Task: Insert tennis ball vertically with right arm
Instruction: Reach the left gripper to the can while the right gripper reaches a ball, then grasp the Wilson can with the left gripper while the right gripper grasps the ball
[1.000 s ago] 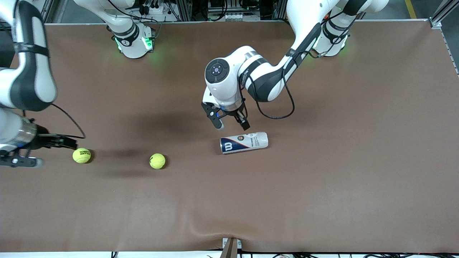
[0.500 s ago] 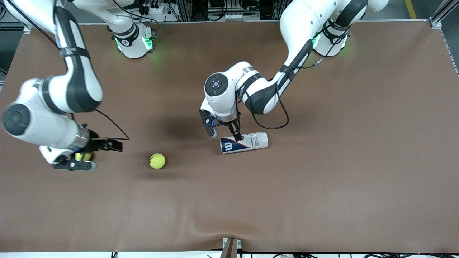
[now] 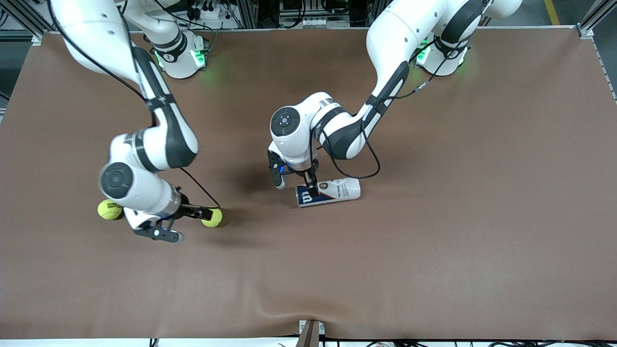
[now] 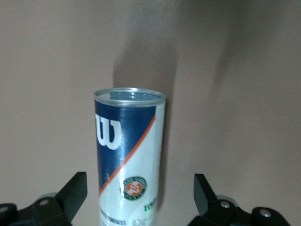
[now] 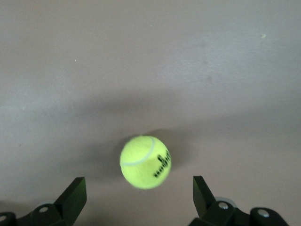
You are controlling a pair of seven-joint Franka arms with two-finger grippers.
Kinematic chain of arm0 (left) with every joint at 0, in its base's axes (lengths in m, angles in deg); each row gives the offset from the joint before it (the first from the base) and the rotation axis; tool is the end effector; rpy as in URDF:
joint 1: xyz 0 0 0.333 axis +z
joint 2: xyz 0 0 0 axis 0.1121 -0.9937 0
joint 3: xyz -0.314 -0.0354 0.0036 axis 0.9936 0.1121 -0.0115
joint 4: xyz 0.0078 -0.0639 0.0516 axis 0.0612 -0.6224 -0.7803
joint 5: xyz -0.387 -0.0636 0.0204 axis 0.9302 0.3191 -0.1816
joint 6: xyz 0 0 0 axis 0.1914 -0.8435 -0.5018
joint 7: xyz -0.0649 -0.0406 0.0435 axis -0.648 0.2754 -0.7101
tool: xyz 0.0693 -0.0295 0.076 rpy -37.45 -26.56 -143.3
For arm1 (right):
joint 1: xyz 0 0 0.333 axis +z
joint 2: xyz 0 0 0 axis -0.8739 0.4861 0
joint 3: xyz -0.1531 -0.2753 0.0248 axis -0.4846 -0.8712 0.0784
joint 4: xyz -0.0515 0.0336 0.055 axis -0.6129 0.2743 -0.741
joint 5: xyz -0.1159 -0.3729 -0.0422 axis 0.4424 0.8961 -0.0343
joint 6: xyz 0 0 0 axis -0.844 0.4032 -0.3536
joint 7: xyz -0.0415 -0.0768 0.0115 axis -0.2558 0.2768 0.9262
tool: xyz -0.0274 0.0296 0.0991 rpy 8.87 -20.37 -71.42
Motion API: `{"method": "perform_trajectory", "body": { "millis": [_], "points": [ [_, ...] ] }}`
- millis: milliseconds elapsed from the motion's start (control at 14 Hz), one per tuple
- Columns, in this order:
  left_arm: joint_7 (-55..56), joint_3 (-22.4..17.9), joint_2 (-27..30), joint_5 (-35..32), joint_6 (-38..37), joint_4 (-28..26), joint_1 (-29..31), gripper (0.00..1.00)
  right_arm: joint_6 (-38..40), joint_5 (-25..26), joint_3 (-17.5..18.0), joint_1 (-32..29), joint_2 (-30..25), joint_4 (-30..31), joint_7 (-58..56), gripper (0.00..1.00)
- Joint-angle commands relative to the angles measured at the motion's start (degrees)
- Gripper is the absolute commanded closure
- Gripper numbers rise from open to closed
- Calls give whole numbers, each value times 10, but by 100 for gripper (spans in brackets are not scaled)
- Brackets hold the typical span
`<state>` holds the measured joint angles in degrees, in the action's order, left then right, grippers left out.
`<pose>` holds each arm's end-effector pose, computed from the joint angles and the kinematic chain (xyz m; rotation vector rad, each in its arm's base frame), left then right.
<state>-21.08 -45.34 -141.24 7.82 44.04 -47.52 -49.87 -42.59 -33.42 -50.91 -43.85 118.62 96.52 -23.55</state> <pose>0.5276 -0.5522 0.2639 -2.3068 1.9013 0.0511 0.6680 0.1770 0.2892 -3.0602 0.3405 0.0080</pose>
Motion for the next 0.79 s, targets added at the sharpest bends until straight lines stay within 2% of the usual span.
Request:
{"method": "perform_trajectory", "body": {
  "millis": [0,214,500,714],
  "points": [
    [-17,-20,-22,-11,19,30,-15,0,-23,-12,-6,5,23,-6,12,0],
    [-34,-37,-31,-11,39,30,-22,0,-41,-12,-6,3,45,-5,12,0],
    [-47,-46,-31,-12,8,28,-23,0,-104,-12,-6,10,62,36,12,0],
    [-55,-54,-35,-12,8,28,-23,0,-104,-12,-6,17,68,38,12,0]
  ]
}}
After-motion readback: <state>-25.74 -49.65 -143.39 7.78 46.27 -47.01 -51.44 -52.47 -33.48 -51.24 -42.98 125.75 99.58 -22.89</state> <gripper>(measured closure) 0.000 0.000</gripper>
